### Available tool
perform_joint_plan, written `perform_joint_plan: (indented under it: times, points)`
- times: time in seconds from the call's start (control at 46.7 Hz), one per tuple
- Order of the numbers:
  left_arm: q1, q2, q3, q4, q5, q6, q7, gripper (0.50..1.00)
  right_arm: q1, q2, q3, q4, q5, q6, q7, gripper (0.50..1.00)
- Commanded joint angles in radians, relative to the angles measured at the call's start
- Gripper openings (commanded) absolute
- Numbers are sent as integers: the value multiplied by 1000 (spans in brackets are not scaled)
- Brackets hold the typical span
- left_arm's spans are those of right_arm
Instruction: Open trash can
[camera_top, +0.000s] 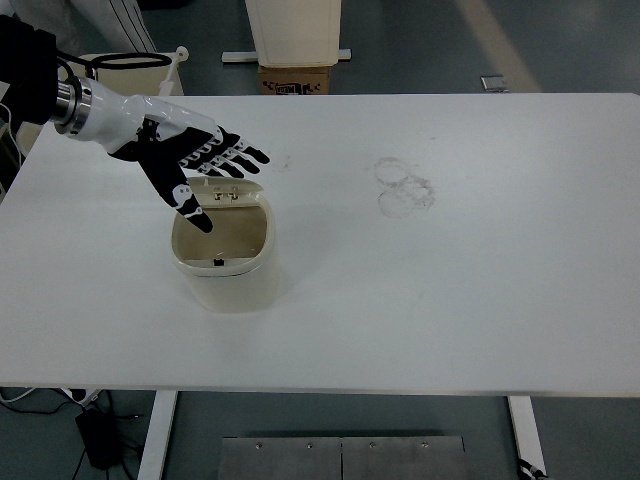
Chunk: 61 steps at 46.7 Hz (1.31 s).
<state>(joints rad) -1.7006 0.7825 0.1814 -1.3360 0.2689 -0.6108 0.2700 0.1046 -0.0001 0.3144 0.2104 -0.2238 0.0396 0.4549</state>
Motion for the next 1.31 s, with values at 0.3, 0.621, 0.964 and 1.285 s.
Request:
perform_joint_plan:
  times: [0.3, 0.621, 0.964, 1.285]
  points:
    - [-59, -14, -89, 133, -96, 0, -2, 1000, -2, 0, 2, 0, 6, -1, 2, 991]
    - [-54, -22, -129, 340, -189, 0, -5, 1000, -11, 0, 0, 1, 4, -1, 8, 991]
    - [-44, -46, -143, 561, -434, 0, -9, 1000, -16, 0, 2, -2, 6, -6, 8, 991]
    - [127, -46, -232, 592, -606, 0, -55, 1000, -16, 0, 2, -2, 4, -9, 8, 991]
